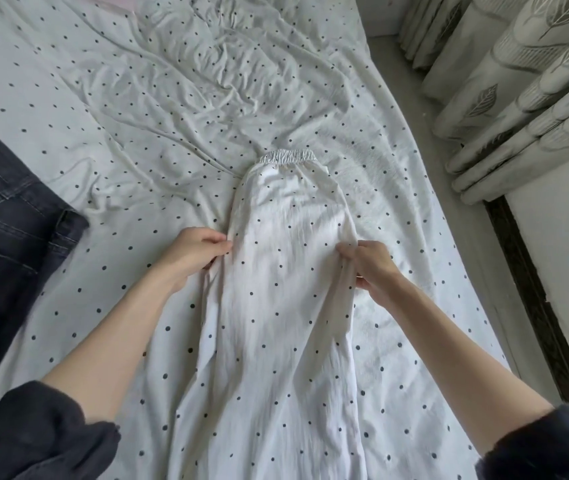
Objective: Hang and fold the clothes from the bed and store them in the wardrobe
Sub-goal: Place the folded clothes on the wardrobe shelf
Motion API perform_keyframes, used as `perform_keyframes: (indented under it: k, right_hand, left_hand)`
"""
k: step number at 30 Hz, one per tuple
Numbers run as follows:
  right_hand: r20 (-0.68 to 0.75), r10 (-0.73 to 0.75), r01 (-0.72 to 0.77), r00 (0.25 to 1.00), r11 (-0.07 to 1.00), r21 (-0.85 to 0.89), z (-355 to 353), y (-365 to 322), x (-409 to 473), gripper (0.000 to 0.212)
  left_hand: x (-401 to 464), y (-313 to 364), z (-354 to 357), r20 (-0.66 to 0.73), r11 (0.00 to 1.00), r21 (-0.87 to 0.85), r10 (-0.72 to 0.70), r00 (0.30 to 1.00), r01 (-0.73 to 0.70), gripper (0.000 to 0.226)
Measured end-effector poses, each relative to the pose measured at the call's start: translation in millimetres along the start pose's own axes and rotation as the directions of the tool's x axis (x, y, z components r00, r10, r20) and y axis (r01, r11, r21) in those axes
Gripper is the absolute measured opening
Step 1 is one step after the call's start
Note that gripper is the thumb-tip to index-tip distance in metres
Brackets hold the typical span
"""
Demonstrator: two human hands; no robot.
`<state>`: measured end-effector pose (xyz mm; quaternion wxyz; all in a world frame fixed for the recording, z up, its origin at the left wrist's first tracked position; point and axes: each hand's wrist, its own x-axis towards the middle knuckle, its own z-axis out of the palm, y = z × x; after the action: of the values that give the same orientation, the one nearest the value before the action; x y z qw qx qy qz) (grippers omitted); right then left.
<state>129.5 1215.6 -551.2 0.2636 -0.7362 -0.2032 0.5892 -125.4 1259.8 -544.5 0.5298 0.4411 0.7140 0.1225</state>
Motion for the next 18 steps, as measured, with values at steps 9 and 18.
perform_keyframes:
  k: [9,18]
  right_hand:
    - [-0.022,0.031,-0.029,0.999,0.997,0.068,-1,11,-1,0.017]
    - [-0.09,0.014,-0.01,0.996,0.999,0.042,-7,14,4,0.025]
  left_hand:
    - [-10,-15,-6,0.173,0.996,0.022,0.078,0.982,-0.083,0.027]
    - [-3,-19,-6,-0.158,0.99,0.127,0.08,0.984,-0.06,0.002]
